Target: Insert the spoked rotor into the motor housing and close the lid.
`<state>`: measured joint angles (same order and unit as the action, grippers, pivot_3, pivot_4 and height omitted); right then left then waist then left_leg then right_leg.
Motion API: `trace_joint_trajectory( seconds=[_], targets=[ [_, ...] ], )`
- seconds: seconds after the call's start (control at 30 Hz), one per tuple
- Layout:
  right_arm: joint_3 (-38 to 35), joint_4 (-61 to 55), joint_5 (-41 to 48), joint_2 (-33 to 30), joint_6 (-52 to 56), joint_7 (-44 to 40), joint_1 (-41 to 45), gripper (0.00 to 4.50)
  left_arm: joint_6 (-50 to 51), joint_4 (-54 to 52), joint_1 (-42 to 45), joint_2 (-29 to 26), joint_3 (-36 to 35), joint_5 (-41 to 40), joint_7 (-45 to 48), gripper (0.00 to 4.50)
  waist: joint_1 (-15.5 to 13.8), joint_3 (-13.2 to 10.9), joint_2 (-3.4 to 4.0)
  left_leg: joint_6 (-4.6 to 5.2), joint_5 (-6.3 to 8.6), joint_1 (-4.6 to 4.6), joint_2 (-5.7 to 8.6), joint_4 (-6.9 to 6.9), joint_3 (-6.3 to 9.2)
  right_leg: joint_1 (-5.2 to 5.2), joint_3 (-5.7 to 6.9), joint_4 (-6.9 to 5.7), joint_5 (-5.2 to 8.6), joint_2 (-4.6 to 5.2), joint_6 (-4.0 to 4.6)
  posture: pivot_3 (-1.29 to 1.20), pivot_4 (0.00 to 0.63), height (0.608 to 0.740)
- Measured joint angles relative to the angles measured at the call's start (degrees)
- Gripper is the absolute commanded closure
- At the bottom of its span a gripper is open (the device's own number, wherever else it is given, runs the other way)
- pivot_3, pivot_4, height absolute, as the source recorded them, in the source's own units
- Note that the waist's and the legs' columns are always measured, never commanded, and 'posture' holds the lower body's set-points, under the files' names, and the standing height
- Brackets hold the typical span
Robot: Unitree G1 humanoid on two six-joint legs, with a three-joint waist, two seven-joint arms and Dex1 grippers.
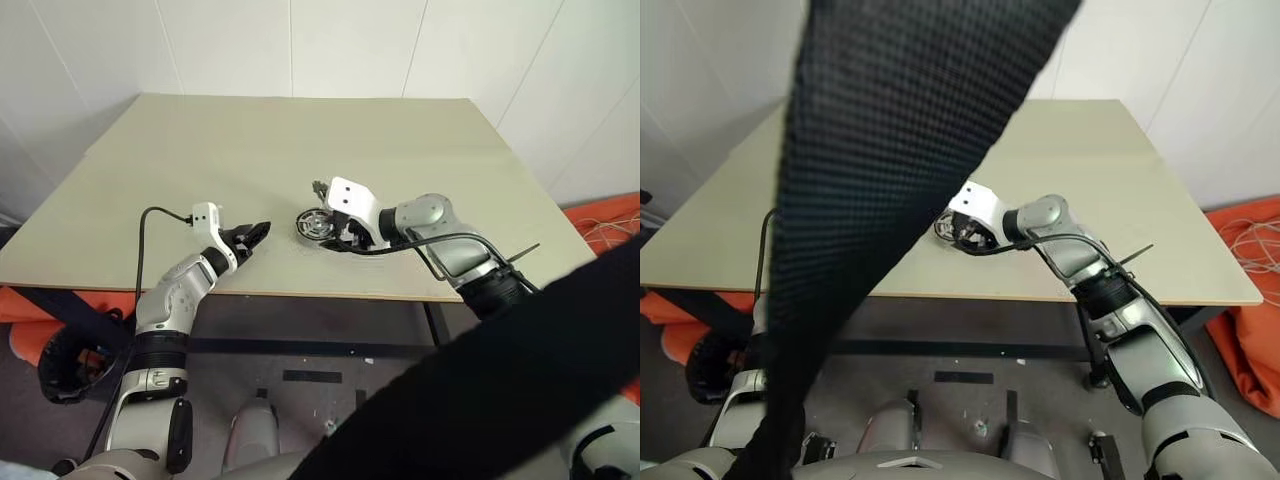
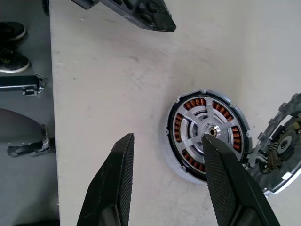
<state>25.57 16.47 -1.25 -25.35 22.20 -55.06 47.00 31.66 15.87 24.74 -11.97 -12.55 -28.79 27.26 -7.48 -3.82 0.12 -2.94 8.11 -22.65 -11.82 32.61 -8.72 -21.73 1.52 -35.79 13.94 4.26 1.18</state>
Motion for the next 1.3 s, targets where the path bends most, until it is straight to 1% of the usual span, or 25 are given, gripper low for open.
trace_joint_trajectory(
  seconds=[0.17, 0.37, 0.7, 0.8, 0.97, 1.0, 1.3],
  targets=[
    [0.0, 9.4, -1.4, 3.4, -3.7, 0.1, 3.0, 1.92, 0.0, 0.0, 0.0, 0.0, 0.0, 0.0, -0.1, 1.52, 0.4, 0.0, 0.0, 0.47, 0.07, -0.21, 0.0, 0.24, 0.01, -0.06, 0.01, 0.03, 0.0, -0.02, 0.0, 0.0, 0.0, 0.74],
    [0.0, 19.0, -3.4, 5.8, -7.4, -0.2, 4.0, 1.92, 0.0, -0.1, -0.1, -0.1, -0.4, -0.1, -0.3, 1.52, 0.3, 0.0, 0.0, 0.58, 0.08, -0.32, -0.01, 0.39, 0.04, -0.07, 0.05, 0.0, 0.0, -0.02, 0.0, 0.0, 0.0, 0.74],
    [-0.9, 25.8, -5.7, 6.8, -11.8, 0.0, 5.1, 1.92, 0.0, -0.2, -0.4, -0.2, -0.7, -0.1, -0.6, 1.52, 0.4, 0.0, 0.0, 0.6, 0.08, -0.26, -0.01, 0.42, 0.03, -0.01, 0.07, -0.08, 0.0, -0.01, 0.01, 0.0, 0.0, 0.74],
    [-1.7, 26.6, -5.9, 7.1, -11.9, 0.2, 5.2, 2.57, 0.0, -0.2, -0.4, -0.2, -0.7, -0.1, -0.6, 1.52, 0.3, 0.0, 0.0, 0.6, 0.08, -0.26, -0.01, 0.43, 0.03, 0.0, 0.07, -0.08, 0.0, 0.0, 0.01, 0.0, 0.0, 0.74],
    [-2.4, 26.7, -6.0, 7.3, -12.3, -0.4, 5.5, 4.24, 0.0, -0.2, -0.4, -0.2, -0.7, -0.1, -0.6, 1.52, 0.3, 0.0, 0.0, 0.61, 0.08, -0.26, -0.02, 0.44, 0.03, 0.01, 0.08, -0.08, 0.0, -0.01, 0.01, 0.0, 0.0, 0.74],
    [-2.4, 26.7, -6.1, 7.4, -12.6, -0.3, 5.5, 4.48, 0.0, -0.2, -0.4, -0.2, -0.7, -0.1, -0.6, 1.52, 0.2, 0.0, 0.0, 0.61, 0.08, -0.27, -0.02, 0.44, 0.03, 0.0, 0.08, -0.08, 0.0, 0.0, 0.01, 0.0, 0.0, 0.74],
    [-3.1, 25.5, -7.1, 6.5, -12.6, -1.3, 5.7, 4.48, -0.2, -0.2, -0.4, -0.1, -0.7, 0.0, -0.9, 1.52, 0.3, 0.0, 0.0, 0.65, 0.09, -0.29, -0.02, 0.46, 0.03, 0.01, 0.1, -0.04, 0.0, -0.02, 0.01, 0.0, 0.0, 0.74]
  ],
)
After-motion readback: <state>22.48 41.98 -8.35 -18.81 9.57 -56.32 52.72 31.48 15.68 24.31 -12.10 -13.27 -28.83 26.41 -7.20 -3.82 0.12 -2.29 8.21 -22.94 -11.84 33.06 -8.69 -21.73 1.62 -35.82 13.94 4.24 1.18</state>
